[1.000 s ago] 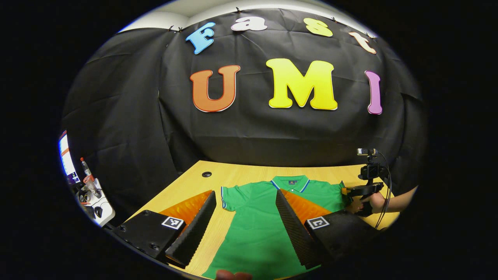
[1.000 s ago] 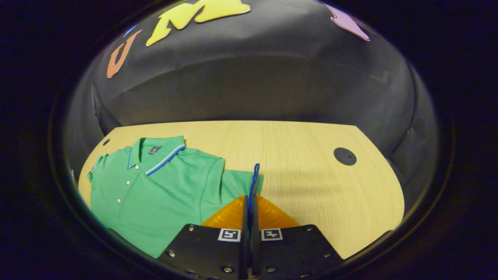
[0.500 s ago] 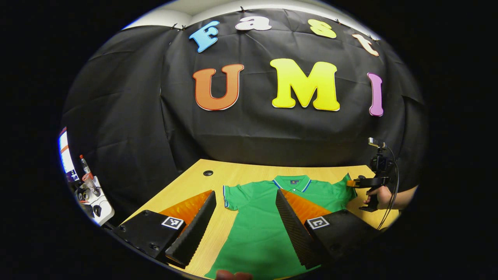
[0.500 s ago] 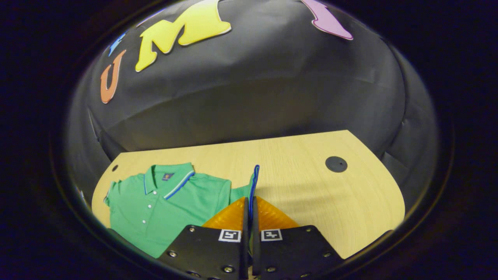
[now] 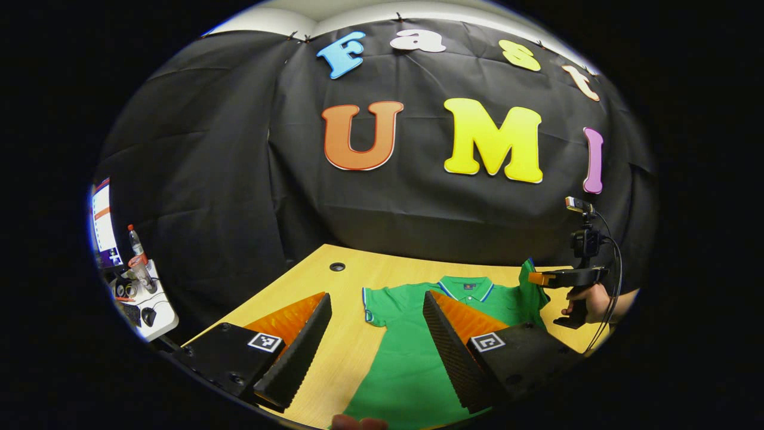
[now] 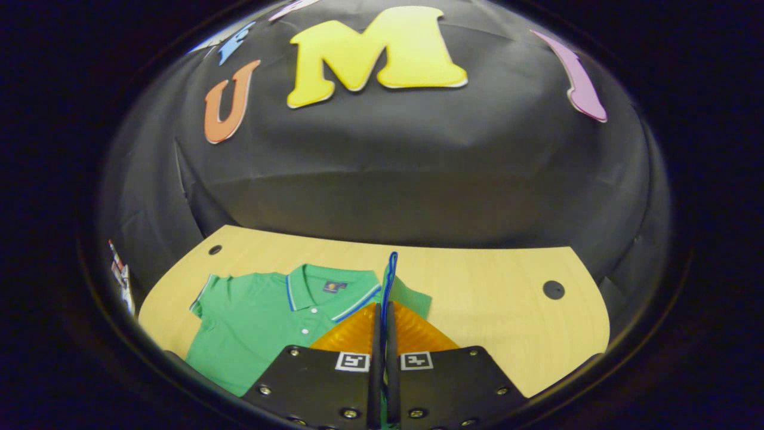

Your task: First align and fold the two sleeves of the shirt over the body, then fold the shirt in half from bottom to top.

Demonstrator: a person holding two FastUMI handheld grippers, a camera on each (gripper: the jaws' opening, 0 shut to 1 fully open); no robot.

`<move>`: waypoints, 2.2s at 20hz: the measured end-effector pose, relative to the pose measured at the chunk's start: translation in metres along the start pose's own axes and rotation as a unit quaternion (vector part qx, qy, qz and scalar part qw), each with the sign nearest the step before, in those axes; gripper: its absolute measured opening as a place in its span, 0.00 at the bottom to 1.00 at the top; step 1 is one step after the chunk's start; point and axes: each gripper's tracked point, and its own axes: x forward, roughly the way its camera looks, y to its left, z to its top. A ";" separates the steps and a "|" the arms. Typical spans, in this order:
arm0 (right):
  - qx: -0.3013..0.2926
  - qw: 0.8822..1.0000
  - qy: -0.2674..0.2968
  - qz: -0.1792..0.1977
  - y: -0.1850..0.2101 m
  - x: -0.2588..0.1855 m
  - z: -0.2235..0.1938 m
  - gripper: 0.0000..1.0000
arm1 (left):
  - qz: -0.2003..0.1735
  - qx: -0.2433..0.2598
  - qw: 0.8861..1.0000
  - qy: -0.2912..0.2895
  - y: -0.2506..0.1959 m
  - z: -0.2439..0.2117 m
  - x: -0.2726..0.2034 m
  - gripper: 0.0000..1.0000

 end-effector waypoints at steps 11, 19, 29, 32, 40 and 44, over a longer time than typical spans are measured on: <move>0.026 0.998 0.047 0.012 0.077 -0.018 -0.017 0.50 | -0.034 -0.012 0.999 -0.013 0.049 0.011 0.027 0.99; 0.006 0.999 -0.015 -0.032 0.059 -0.137 0.018 0.89 | -0.135 -0.048 0.990 0.017 0.031 -0.012 0.078 0.98; -0.028 0.998 -0.036 -0.052 0.049 -0.232 0.022 0.89 | -0.175 -0.121 0.968 0.135 0.014 -0.102 0.174 0.99; -0.035 0.997 -0.027 -0.064 0.045 -0.241 0.016 0.89 | -0.178 -0.112 0.966 0.147 0.008 -0.122 0.206 0.98; -0.034 0.997 -0.040 -0.057 0.070 -0.253 0.038 0.89 | -0.180 -0.118 0.961 0.176 0.008 -0.155 0.270 0.96; -0.034 0.997 -0.042 -0.053 0.075 -0.250 0.038 0.89 | -0.194 -0.101 0.959 0.178 0.000 -0.158 0.285 0.99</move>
